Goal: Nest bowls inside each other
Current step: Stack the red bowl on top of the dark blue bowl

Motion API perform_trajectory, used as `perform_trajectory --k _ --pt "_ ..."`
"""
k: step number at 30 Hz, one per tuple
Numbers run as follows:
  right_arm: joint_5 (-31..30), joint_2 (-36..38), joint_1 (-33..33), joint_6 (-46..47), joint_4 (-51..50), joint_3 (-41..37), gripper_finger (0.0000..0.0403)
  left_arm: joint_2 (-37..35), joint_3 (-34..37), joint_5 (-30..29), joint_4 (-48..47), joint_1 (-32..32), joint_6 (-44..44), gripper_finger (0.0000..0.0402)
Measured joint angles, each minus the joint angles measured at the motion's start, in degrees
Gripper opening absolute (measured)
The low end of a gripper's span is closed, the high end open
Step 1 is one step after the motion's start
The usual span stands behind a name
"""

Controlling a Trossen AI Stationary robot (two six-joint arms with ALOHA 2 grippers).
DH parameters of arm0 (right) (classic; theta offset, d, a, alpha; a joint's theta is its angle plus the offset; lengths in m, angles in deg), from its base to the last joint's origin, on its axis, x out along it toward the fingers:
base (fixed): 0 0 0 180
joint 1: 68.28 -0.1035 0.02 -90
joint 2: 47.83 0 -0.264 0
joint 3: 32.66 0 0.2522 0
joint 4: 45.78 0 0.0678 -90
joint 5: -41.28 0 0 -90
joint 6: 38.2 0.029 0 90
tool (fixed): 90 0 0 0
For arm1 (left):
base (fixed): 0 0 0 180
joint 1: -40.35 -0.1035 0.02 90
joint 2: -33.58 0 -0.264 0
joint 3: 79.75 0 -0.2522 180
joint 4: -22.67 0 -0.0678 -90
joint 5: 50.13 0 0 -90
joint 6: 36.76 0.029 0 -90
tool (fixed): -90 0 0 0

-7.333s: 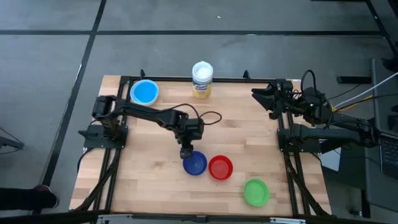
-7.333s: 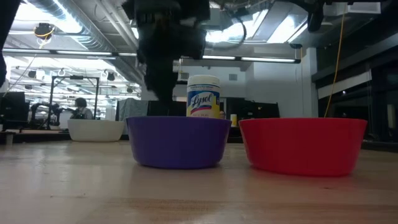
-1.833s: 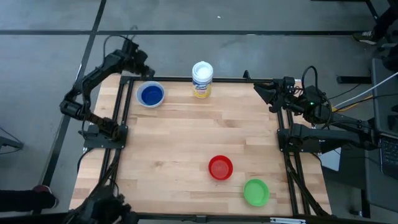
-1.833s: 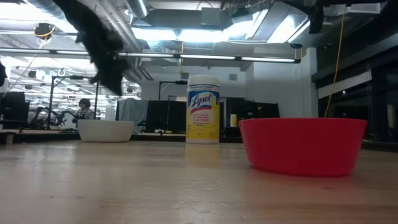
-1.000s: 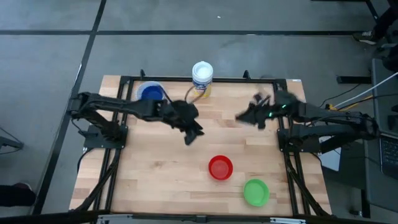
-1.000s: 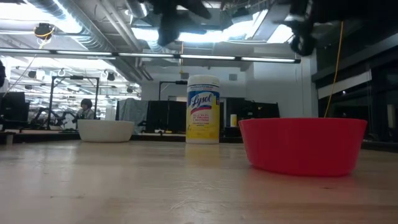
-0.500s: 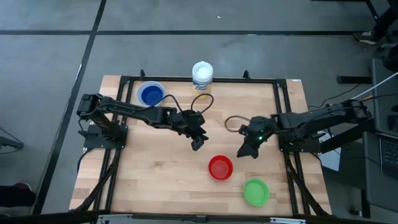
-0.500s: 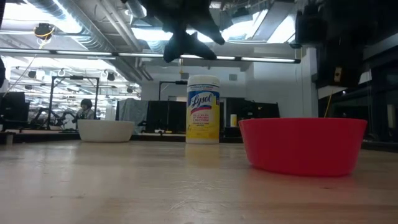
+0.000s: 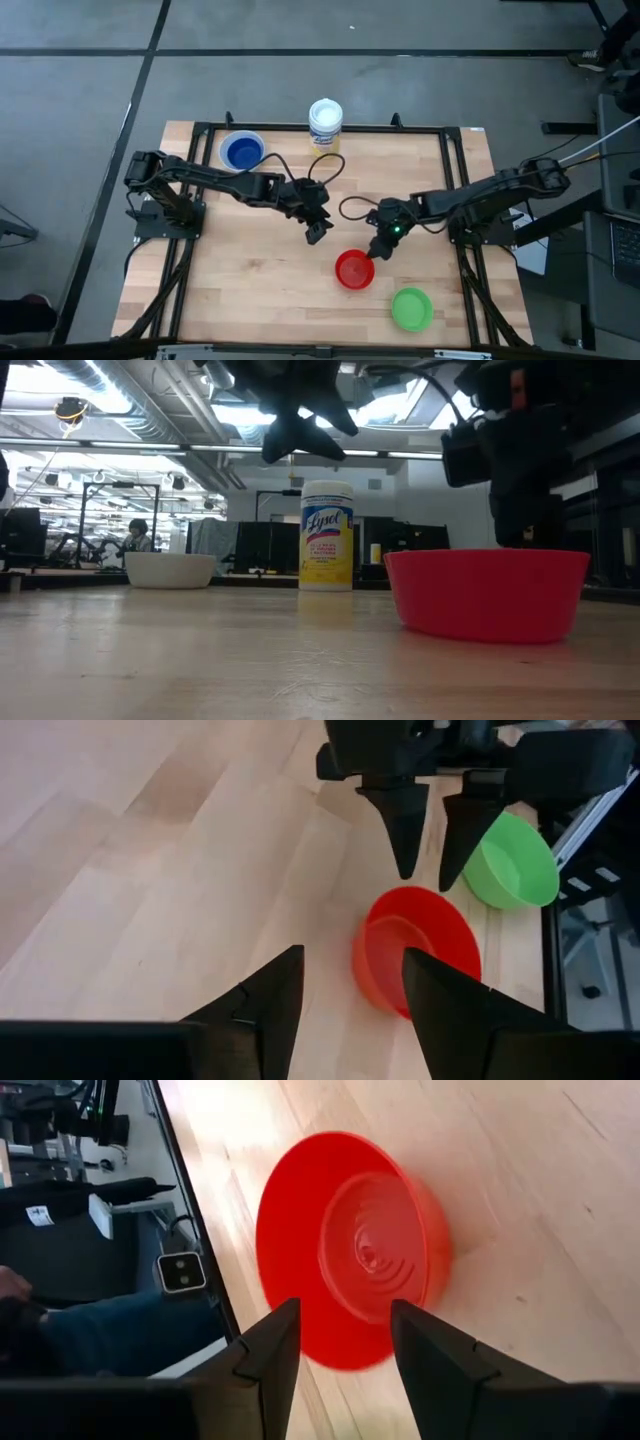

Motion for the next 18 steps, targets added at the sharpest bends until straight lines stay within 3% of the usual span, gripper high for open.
perform_trajectory --k 18 --pt "0.1 -4.7 1.3 2.8 3.5 0.0 0.016 0.0 0.0 3.5 -3.2 -0.8 4.1 0.0164"
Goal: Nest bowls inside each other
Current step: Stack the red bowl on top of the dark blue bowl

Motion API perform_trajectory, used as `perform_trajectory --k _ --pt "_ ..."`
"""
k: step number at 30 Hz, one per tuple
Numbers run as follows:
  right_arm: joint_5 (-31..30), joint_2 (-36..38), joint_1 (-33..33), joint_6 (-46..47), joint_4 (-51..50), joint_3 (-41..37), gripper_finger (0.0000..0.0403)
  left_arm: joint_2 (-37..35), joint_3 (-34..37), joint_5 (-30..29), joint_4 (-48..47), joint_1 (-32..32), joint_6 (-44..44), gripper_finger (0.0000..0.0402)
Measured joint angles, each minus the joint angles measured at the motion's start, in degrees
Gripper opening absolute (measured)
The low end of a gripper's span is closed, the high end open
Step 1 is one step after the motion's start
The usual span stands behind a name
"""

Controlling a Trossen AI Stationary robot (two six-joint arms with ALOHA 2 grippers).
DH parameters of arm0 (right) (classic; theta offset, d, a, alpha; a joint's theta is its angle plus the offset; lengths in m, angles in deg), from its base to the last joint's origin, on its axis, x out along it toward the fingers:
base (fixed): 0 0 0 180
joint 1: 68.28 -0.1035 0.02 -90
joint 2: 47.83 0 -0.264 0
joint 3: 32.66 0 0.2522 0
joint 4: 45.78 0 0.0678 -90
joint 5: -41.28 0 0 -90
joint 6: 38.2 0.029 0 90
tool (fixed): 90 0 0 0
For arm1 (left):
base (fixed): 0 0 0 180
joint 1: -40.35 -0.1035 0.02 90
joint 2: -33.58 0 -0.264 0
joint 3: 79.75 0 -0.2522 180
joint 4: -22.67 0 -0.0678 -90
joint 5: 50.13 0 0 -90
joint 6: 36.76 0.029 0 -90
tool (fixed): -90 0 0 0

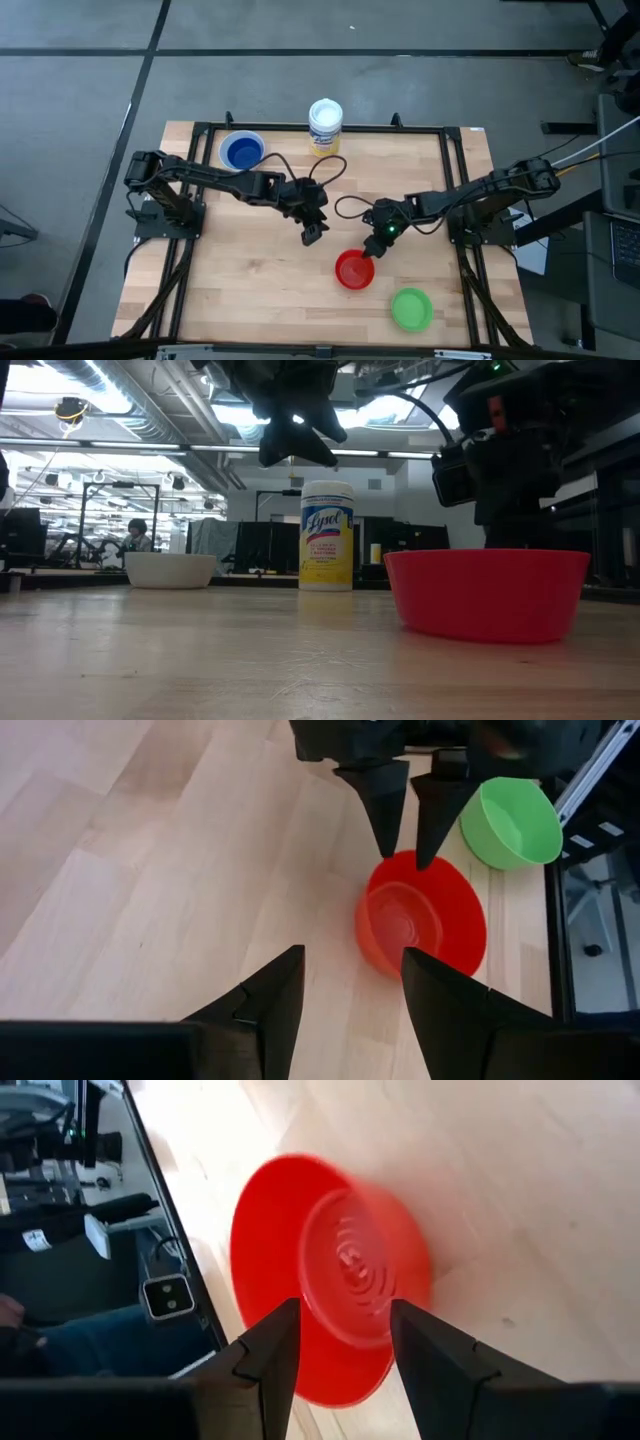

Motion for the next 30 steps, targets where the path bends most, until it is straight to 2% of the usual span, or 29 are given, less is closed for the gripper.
perform_trajectory --k 4,10,19,30 --pt "0.1 0.0 1.5 0.0 -0.4 0.0 0.016 0.0 0.0 0.2 0.0 -0.3 0.0 0.0164" --pt "4.4 0.2 3.9 -1.0 -1.0 1.9 0.016 0.0 0.0 0.2 0.0 -0.9 0.1 0.0162" --pt "4.4 0.3 4.5 -7.2 -16.0 4.3 0.016 0.0 0.0 0.1 0.2 -2.0 0.6 0.0163" --pt "4.2 -0.6 4.3 -6.5 -14.9 4.4 0.016 -0.1 0.0 0.7 0.2 -3.6 1.7 0.0159"
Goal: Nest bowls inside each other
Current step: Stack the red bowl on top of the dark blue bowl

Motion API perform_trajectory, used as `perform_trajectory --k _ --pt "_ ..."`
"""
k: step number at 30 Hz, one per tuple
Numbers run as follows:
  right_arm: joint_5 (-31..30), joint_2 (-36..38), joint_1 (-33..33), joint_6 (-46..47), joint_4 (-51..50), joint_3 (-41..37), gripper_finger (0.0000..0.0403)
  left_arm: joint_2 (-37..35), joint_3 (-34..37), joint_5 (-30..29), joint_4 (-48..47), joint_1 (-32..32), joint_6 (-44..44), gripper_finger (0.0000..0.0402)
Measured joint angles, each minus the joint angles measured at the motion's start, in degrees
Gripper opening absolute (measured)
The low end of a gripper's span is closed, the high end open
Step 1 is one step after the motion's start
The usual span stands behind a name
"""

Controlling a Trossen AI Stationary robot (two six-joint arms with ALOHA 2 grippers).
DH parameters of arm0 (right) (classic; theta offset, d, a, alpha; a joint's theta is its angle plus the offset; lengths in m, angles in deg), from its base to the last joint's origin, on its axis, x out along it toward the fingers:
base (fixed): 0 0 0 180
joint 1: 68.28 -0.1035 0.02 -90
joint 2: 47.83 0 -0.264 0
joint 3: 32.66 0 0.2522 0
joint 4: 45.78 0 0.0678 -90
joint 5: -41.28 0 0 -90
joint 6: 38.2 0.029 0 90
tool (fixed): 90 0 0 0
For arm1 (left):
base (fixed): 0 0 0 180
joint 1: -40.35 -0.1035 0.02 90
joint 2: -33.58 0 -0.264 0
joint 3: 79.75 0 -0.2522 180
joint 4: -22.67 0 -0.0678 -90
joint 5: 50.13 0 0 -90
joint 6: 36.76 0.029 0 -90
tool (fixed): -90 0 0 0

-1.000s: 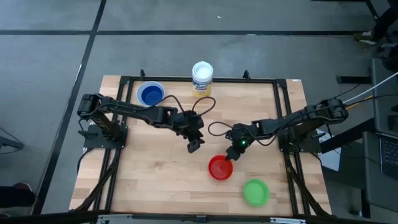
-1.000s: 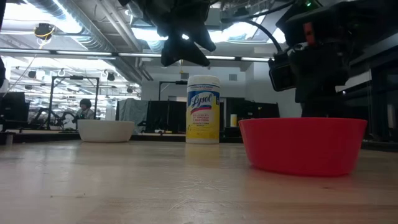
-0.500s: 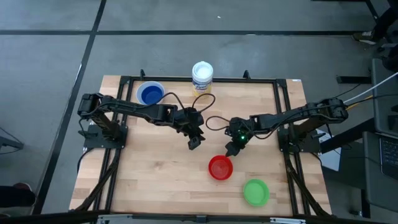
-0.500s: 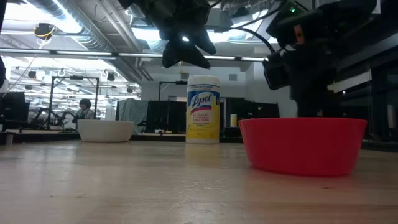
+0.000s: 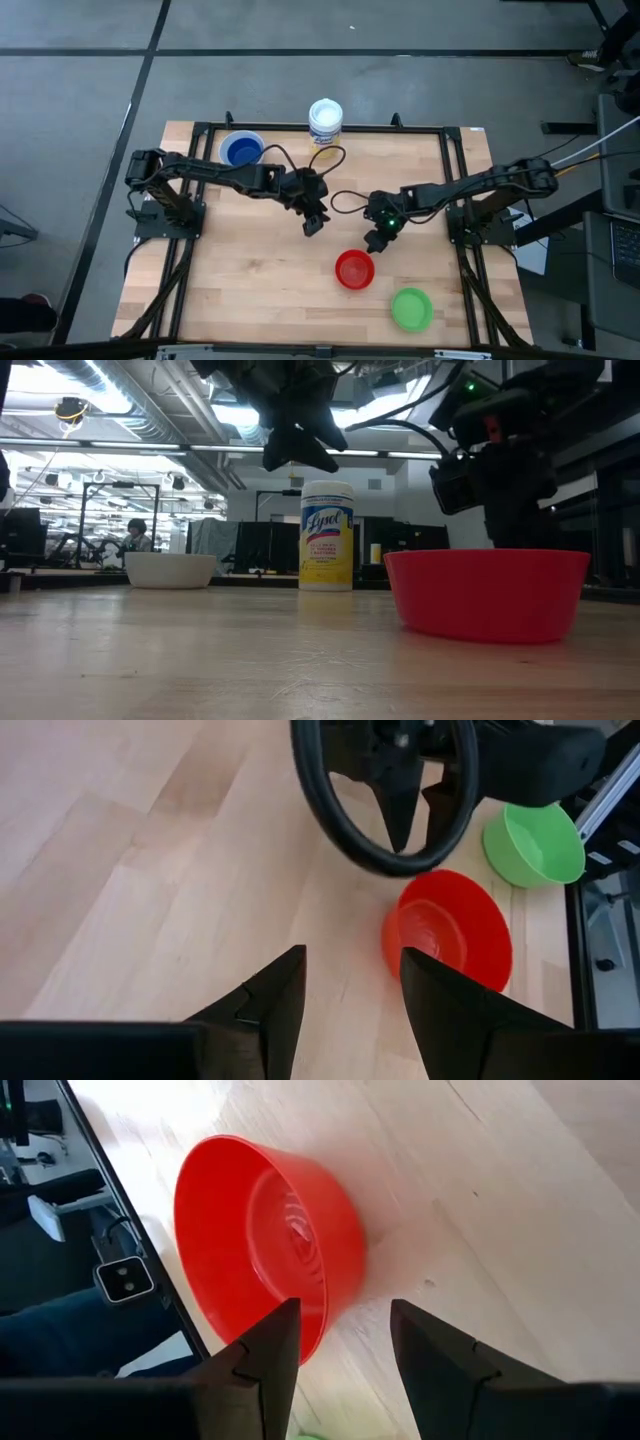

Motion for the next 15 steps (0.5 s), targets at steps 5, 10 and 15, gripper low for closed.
perform_trajectory --k 5,10,15 --pt "0.2 -2.4 -0.9 1.8 4.9 0.0 0.016 0.0 0.0 0.3 0.0 -0.5 0.9 0.0161" --pt "0.4 -5.6 -2.1 4.2 9.3 0.1 0.016 0.0 0.0 0.9 0.0 -0.8 1.3 0.0159" --pt "0.6 -9.2 -3.1 5.1 11.5 0.1 0.016 0.0 0.0 1.8 -0.2 -1.2 2.0 0.0161"
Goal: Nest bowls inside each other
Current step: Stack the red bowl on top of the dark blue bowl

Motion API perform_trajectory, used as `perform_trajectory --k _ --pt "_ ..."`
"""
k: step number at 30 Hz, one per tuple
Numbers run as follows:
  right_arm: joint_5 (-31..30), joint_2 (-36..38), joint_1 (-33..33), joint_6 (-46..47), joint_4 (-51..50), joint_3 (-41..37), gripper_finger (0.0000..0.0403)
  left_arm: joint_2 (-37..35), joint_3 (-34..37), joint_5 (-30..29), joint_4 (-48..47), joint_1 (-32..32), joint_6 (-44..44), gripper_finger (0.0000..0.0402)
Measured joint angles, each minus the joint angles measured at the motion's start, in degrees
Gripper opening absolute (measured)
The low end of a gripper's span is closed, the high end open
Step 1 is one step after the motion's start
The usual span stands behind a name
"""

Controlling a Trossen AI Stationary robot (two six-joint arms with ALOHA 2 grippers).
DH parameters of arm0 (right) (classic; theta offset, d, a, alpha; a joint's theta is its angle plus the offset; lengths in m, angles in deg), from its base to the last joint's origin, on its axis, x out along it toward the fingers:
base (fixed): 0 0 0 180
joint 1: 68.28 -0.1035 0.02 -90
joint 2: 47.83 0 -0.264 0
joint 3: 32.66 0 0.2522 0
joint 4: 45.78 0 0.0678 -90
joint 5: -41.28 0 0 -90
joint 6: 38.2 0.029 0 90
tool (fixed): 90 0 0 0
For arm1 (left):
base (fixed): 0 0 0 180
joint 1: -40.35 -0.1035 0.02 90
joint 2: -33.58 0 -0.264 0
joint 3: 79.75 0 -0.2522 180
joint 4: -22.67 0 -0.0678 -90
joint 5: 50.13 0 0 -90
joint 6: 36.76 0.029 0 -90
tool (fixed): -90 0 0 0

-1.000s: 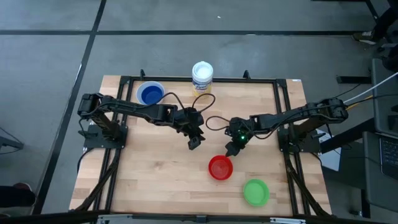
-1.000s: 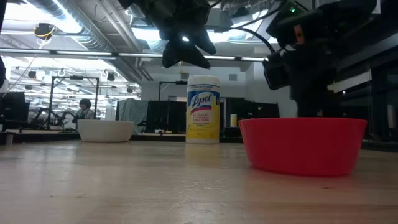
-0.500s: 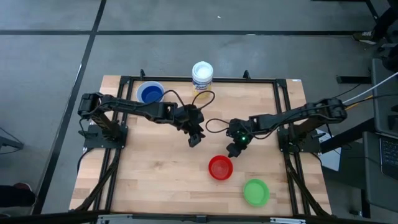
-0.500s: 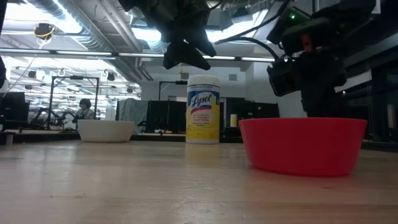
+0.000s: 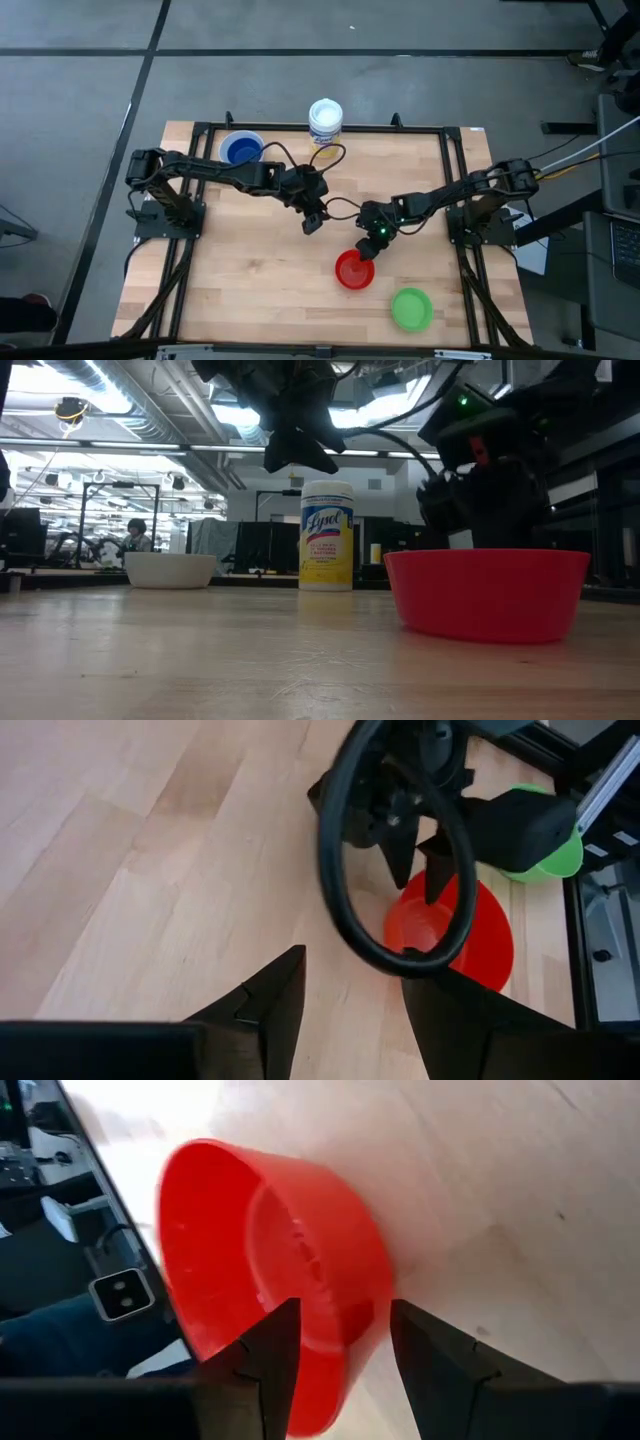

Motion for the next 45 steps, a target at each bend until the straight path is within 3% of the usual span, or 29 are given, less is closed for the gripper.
perform_trajectory --k 3,5,7,10,13,20,23,27,32,39,45 --pt "-0.5 -1.3 -0.2 0.2 0.6 0.0 0.0148 0.0 0.0 0.5 -0.3 -0.2 0.4 0.0161" --pt "0.0 -1.8 0.2 0.1 2.6 0.0 0.0108 0.0 0.0 0.8 -0.3 -0.4 0.8 0.0159" --pt "-0.1 -1.8 0.8 -0.1 5.4 0.0 0.0039 0.0 0.0 1.0 -0.2 -0.8 1.2 0.0155" --pt "-1.9 -1.7 2.3 0.7 9.8 0.0 0.0011 0.0 0.0 1.4 -0.1 -1.4 1.8 0.0149" --pt "-3.5 -1.7 4.6 1.0 11.8 0.0 0.0007 -1.0 0.0 4.4 0.6 -2.2 1.8 0.0143" --pt "2.9 -1.8 14.5 -4.7 8.1 0.0 0.0004 -5.7 -2.6 8.7 6.4 -4.3 5.5 0.0124" --pt "6.6 -1.8 19.7 -7.4 8.7 -0.1 0.0003 -6.3 -6.6 10.8 3.0 -5.6 8.1 0.0119" --pt "11.5 -1.8 24.6 -7.5 12.6 0.2 0.0002 -6.2 -13.1 11.0 -9.0 -7.2 14.1 0.0122" --pt "14.4 -1.8 24.8 -8.5 12.9 5.7 0.0002 -5.2 -16.4 7.6 -28.1 -10.0 25.8 0.0131" --pt "14.8 -3.3 24.5 -12.8 6.2 14.5 0.0002 -5.3 -18.9 17.5 -31.0 -12.2 32.1 0.0132" --pt "19.5 -8.5 23.6 -12.9 5.4 17.3 0.0002 -4.7 -23.6 17.8 -36.6 -11.2 37.1 0.0134"
